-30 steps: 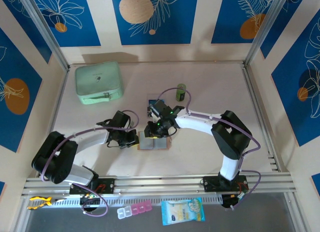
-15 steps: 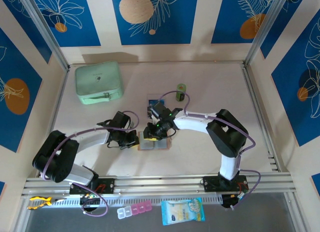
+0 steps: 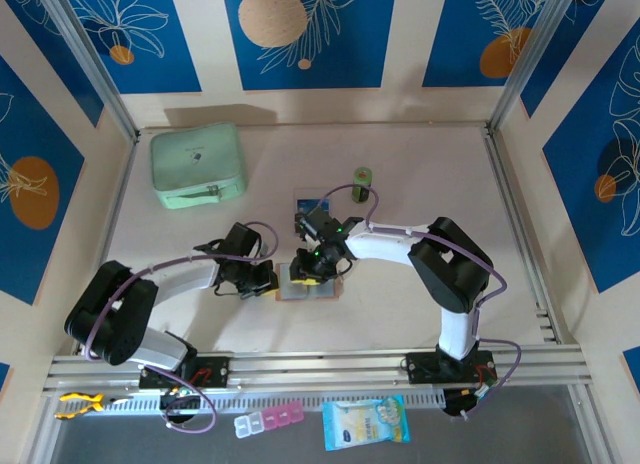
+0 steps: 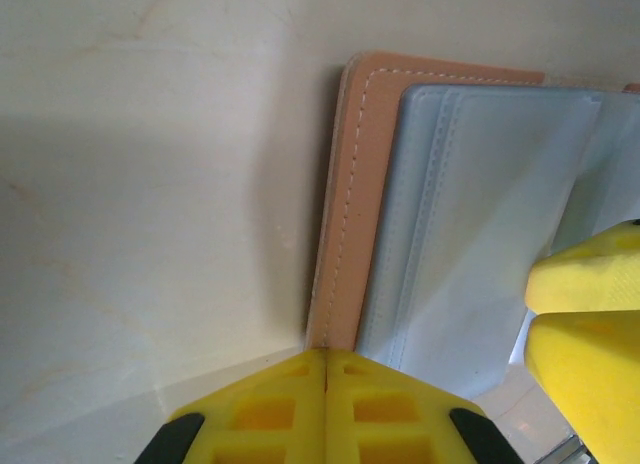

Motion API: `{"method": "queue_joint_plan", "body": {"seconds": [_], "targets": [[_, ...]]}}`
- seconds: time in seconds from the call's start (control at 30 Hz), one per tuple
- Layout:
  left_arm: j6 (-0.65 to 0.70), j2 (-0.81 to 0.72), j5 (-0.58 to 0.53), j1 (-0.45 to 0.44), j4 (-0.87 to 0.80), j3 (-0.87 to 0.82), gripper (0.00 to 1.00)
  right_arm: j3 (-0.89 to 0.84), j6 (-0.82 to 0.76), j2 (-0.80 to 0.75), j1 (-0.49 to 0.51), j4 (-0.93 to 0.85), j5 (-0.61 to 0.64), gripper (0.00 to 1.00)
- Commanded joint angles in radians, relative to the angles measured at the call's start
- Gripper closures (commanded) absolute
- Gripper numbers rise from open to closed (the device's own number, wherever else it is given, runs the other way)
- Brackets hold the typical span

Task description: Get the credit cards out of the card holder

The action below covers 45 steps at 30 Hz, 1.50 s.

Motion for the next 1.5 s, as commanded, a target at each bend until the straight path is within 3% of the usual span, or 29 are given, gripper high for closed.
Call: {"method": "queue_joint_plan", "body": {"seconds": [0.0, 0.8, 1.23, 1.47], "targets": [[-0.002, 0.004, 0.015, 0.009, -0.021, -0.013, 0.94, -0.010, -0.001, -0.012, 0.001, -0.049, 0.036, 0.67], [-0.034, -0.052, 0.030, 0.003, -0.038, 0.053, 0.92, -0.076, -0.017, -0.025, -0.025, -0.016, 0.028, 0.71], [-0.080, 0.029, 0.044, -0.076, 0.012, 0.129, 0.82, -0.123, -0.006, -0.034, -0.037, 0.037, 0.001, 0.73], [-0.096, 0.068, 0.033, -0.081, 0.035, 0.117, 0.78, -0.201, 0.029, -0.053, -0.065, 0.165, -0.083, 0.75]]}}
